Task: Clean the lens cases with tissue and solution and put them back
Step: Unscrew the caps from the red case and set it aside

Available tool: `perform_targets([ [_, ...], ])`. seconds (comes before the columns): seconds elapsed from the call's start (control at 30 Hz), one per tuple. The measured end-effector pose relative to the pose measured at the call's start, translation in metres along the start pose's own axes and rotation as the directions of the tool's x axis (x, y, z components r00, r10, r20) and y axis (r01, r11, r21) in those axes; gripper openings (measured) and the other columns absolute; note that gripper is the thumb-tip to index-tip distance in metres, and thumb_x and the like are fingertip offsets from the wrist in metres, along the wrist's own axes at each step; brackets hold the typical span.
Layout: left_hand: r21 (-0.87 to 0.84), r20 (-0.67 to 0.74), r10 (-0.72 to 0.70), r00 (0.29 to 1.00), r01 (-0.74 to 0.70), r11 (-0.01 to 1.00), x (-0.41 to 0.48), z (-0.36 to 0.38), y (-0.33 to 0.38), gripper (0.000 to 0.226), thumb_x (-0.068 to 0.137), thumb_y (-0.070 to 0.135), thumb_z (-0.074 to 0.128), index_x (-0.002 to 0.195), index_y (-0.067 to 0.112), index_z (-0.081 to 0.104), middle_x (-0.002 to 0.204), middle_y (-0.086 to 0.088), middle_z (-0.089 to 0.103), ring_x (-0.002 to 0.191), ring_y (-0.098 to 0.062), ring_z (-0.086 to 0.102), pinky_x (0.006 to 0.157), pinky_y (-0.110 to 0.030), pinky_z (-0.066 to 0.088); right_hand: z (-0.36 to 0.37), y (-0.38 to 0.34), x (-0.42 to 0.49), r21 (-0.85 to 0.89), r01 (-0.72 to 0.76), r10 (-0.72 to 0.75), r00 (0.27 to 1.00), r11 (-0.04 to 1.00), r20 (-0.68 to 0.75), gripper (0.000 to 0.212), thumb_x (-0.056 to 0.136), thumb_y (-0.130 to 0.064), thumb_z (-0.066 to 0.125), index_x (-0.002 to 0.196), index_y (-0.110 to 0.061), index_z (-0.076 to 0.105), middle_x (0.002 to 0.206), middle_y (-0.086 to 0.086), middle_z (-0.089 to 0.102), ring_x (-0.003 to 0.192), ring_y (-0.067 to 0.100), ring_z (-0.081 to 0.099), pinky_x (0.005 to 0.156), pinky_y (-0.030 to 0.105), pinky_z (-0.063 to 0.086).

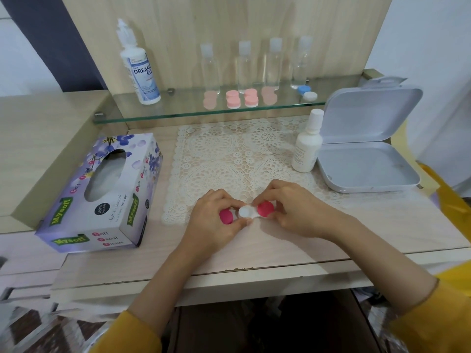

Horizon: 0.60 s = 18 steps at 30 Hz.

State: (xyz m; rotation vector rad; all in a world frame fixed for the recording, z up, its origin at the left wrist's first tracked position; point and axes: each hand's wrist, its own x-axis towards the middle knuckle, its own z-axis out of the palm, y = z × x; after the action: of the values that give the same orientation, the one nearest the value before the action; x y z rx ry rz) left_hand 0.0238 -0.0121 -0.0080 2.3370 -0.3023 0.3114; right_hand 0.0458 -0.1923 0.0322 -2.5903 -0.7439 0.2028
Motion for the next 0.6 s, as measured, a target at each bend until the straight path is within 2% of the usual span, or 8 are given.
perform_targets([
  [0.07, 0.002, 0.0, -0.002, 1.0, 0.002, 1.0, 0.0, 0.0, 0.001, 0.028, 0.061, 0.039, 0.07, 0.082, 0.022, 0.073, 0.075, 0.007, 0.059, 0.075, -0.005, 0.051, 0.069, -0.013, 0.033, -0.001, -0.002, 0.0, 0.0, -0.017, 0.017, 1.0, 1.0, -0.017, 0.038, 0.082, -0.02, 0.06, 0.119, -0.029, 0.057, 0.102, -0.004, 0.048, 0.081, 0.009, 0.043, 0.076, 0.024, 0.037],
  [0.17, 0.01, 0.006, -0.002, 1.0, 0.002, 1.0, 0.0, 0.0, 0.001, 0.028, 0.061, 0.04, 0.07, 0.083, 0.022, 0.073, 0.076, 0.006, 0.06, 0.075, -0.008, 0.052, 0.07, -0.016, 0.035, 0.006, -0.006, 0.0, -0.121, -0.101, 0.087, 0.989, 0.987, -0.117, 0.037, 0.079, -0.042, 0.064, 0.107, -0.019, 0.054, 0.095, -0.005, 0.046, 0.086, 0.017, 0.05, 0.069, 0.026, 0.036],
  [0.23, 0.008, 0.003, -0.005, 1.0, 0.005, 1.0, 0.0, 0.0, 0.002, 0.029, 0.061, 0.04, 0.069, 0.083, 0.022, 0.073, 0.076, 0.006, 0.06, 0.076, -0.009, 0.053, 0.071, -0.017, 0.035, 0.008, -0.006, 0.0, -0.177, -0.106, 0.088, 0.99, 0.979, -0.108, 0.032, 0.082, -0.04, 0.061, 0.103, -0.017, 0.051, 0.095, -0.004, 0.046, 0.088, 0.019, 0.051, 0.068, 0.027, 0.035],
  [0.33, 0.003, -0.004, -0.008, 1.0, 0.008, 1.0, 0.0, 0.0, 0.002, 0.03, 0.061, 0.041, 0.069, 0.083, 0.021, 0.073, 0.077, 0.005, 0.06, 0.076, -0.01, 0.052, 0.072, -0.02, 0.036, 0.004, -0.006, -0.001, -0.197, -0.062, 0.051, 0.997, 0.978, -0.061, 0.028, 0.085, -0.027, 0.057, 0.111, -0.021, 0.051, 0.106, -0.003, 0.05, 0.096, 0.018, 0.051, 0.07, 0.025, 0.034],
  [0.4, 0.003, -0.004, -0.006, 1.0, 0.006, 1.0, 0.0, 0.0, 0.002, 0.03, 0.062, 0.041, 0.069, 0.084, 0.021, 0.073, 0.077, 0.005, 0.06, 0.076, -0.01, 0.052, 0.072, -0.02, 0.037, 0.004, -0.006, -0.001, -0.197, -0.077, 0.062, 0.995, 0.977, -0.081, 0.035, 0.083, -0.037, 0.059, 0.113, -0.022, 0.051, 0.107, -0.004, 0.05, 0.097, 0.017, 0.051, 0.071, 0.025, 0.034],
  [0.5, 0.015, 0.005, -0.001, 1.0, 0.001, 1.0, -0.001, -0.001, 0.002, 0.029, 0.062, 0.039, 0.07, 0.084, 0.021, 0.073, 0.078, 0.004, 0.06, 0.076, -0.009, 0.051, 0.073, -0.016, 0.034, 0.009, -0.008, -0.002, -0.23, -0.121, 0.093, 0.987, 0.966, -0.131, 0.039, 0.081, -0.05, 0.058, 0.102, -0.017, 0.053, 0.097, -0.003, 0.05, 0.088, 0.018, 0.052, 0.068, 0.027, 0.036],
  [0.6, 0.017, 0.009, -0.005, 1.0, 0.005, 1.0, 0.0, -0.001, 0.003, 0.023, 0.066, 0.029, 0.079, 0.086, 0.02, 0.073, 0.079, 0.004, 0.06, 0.078, -0.011, 0.051, 0.074, -0.016, 0.033, 0.01, -0.007, -0.003, -0.199, -0.072, 0.042, 0.988, 0.977, -0.149, 0.024, 0.084, -0.033, 0.059, 0.103, -0.018, 0.057, 0.098, -0.004, 0.05, 0.089, 0.019, 0.052, 0.065, 0.026, 0.033],
])
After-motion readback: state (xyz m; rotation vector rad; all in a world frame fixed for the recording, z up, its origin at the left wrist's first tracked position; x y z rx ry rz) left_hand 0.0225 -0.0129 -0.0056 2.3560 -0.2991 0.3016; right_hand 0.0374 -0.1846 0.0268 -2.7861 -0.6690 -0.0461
